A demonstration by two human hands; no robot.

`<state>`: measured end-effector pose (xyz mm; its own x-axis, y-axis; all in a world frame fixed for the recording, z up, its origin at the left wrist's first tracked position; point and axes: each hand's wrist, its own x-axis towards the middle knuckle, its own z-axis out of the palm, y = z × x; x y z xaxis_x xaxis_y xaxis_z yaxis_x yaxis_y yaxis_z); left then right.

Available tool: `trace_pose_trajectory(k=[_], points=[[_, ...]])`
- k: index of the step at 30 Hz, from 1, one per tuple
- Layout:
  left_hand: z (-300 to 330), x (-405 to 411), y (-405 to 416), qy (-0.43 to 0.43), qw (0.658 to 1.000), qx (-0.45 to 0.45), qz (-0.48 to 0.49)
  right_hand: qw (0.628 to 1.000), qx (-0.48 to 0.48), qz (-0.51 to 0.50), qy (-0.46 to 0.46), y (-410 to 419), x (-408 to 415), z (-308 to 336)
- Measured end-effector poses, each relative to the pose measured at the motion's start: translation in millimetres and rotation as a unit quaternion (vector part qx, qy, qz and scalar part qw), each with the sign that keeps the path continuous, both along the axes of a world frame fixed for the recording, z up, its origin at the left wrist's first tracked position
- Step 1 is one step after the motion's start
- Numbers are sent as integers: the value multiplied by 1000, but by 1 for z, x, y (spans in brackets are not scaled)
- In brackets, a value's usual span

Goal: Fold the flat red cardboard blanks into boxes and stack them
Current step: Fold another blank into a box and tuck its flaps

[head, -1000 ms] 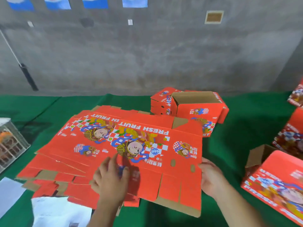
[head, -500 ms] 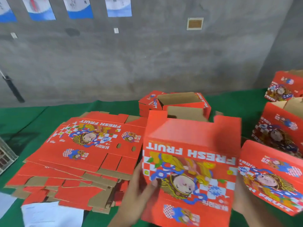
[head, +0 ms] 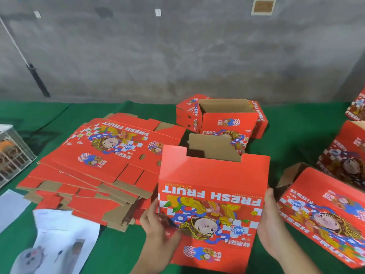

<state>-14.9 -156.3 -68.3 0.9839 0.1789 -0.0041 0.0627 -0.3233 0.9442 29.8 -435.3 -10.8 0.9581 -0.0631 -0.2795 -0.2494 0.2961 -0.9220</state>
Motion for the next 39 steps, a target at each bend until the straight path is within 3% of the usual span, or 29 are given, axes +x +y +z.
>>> trace_pose_trajectory(k=[3,6,7,10,15,22,29,33,36,39], points=[[3,3,11,-75,997,8,25,990,-92,52,-90,-3,-10,-6],[16,11,15,-87,994,-46,53,957,-214,85,-174,-10,-10,-12],[19,9,15,-99,993,-23,56,945,-247,89,-194,-11,-10,-14],[21,6,17,-143,987,53,55,939,-259,81,-210,-19,-8,-16],[20,12,12,-197,975,65,81,925,-291,45,-240,-31,-4,-16],[11,12,-4,-169,974,91,125,942,-258,55,-209,-29,-4,-6],[14,18,-12,-244,951,187,12,890,-432,-5,-148,-33,1,5],[25,16,-16,-246,962,101,66,832,-530,-55,-153,-40,2,1],[30,26,-22,-241,964,56,101,841,-511,-86,-157,-39,2,2],[29,44,-25,-136,978,-22,155,862,-470,-81,-173,-32,6,-1]])
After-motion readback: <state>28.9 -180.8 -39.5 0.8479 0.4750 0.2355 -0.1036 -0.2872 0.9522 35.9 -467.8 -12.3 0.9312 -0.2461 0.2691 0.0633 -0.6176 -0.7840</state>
